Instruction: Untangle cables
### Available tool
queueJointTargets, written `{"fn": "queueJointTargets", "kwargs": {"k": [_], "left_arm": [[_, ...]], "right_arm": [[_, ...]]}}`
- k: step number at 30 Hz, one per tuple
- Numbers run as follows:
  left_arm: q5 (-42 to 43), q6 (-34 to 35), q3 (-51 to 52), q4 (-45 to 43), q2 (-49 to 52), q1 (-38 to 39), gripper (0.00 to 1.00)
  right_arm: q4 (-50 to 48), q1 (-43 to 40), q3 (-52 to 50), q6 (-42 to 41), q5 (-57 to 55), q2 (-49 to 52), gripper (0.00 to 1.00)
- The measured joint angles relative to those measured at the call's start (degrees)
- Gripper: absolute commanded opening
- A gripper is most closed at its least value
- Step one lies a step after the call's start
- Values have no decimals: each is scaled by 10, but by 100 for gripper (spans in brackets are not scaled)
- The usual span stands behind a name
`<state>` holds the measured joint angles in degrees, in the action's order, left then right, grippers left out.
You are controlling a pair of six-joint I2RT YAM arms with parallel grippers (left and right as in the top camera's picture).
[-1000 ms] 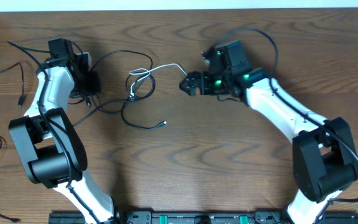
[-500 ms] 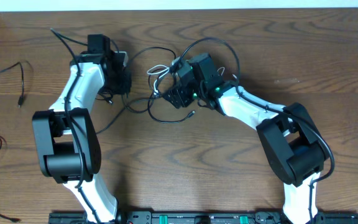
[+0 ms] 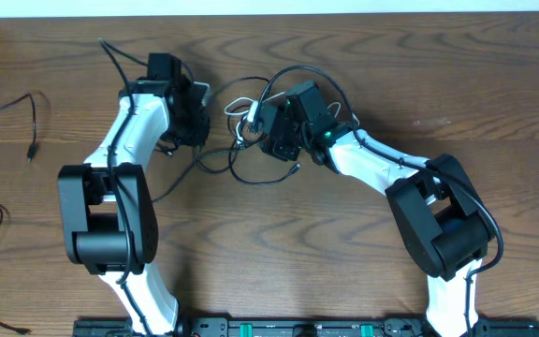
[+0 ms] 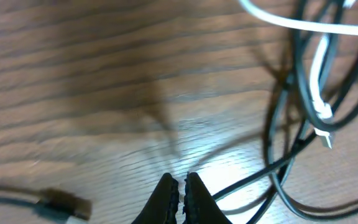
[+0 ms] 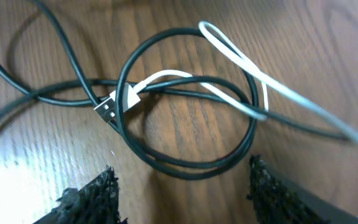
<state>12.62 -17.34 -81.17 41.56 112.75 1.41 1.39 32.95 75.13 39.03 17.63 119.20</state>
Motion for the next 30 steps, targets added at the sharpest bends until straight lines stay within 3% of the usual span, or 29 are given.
{"fn": "queueJointTargets", "kwargs": {"k": [5, 15, 30], "left_arm": [[11, -23, 0, 0, 0, 17, 7], [21, -31, 0, -3, 0, 27, 8], [64, -31, 0, -6, 0, 31, 7]], "right_arm": [[-40, -4, 0, 67, -6, 2, 56], [-96, -14, 0, 108, -6, 19, 64], [-125, -14, 0, 180, 0, 59, 55]]}}
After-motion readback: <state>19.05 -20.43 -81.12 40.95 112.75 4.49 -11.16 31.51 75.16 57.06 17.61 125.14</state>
